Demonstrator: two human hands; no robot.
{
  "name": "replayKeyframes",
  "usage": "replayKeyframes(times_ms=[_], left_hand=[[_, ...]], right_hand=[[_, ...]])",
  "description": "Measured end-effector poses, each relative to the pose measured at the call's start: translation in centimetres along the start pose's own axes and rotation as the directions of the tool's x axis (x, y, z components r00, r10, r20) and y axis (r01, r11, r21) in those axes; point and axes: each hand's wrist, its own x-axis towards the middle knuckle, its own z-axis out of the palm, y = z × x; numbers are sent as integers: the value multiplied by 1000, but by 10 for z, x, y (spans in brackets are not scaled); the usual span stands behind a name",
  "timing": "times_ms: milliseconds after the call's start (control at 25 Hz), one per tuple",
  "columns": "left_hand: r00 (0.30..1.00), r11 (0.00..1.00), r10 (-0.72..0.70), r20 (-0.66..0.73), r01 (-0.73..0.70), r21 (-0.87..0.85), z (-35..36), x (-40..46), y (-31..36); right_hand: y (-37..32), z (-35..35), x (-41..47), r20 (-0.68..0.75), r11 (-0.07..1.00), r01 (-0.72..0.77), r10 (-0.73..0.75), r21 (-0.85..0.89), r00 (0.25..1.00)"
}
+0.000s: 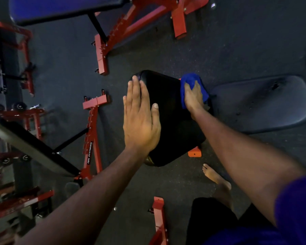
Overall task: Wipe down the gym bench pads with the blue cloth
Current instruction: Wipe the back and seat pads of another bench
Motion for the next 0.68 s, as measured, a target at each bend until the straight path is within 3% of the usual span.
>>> replayKeyframes(times_ms=[120,200,240,320,400,440,520,680], left_hand=[[1000,1000,-6,0,6,4,0,0,2],[1000,1000,-8,7,8,1,-1,0,3],[1000,1000,-3,9,3,1,-1,0,3],[1000,1000,-4,11,4,12,0,1,2],[1000,1000,-5,5,5,23,0,-1,1],[1000,1000,0,2,0,21,1,-2,0],[1000,1000,12,-11,-12,29,2,-1,-1],[1000,998,17,-20,-16,66,-1,-3,1]], right_hand=[[19,6,-52,60,960,266,-272,92,961],[51,3,-92,66,938,340,-344,61,937],[68,1,-96,54,944,327,-329,37,943],[76,-7,-70,38,986,159,-160,44,986],[56,-9,-31,20,999,-34,34,38,999],[41,-9,-16,7,997,-64,63,45,998],[12,-4,-9,15,999,22,-22,46,1000],[4,-34,-67,200,970,172,-205,171,958]])
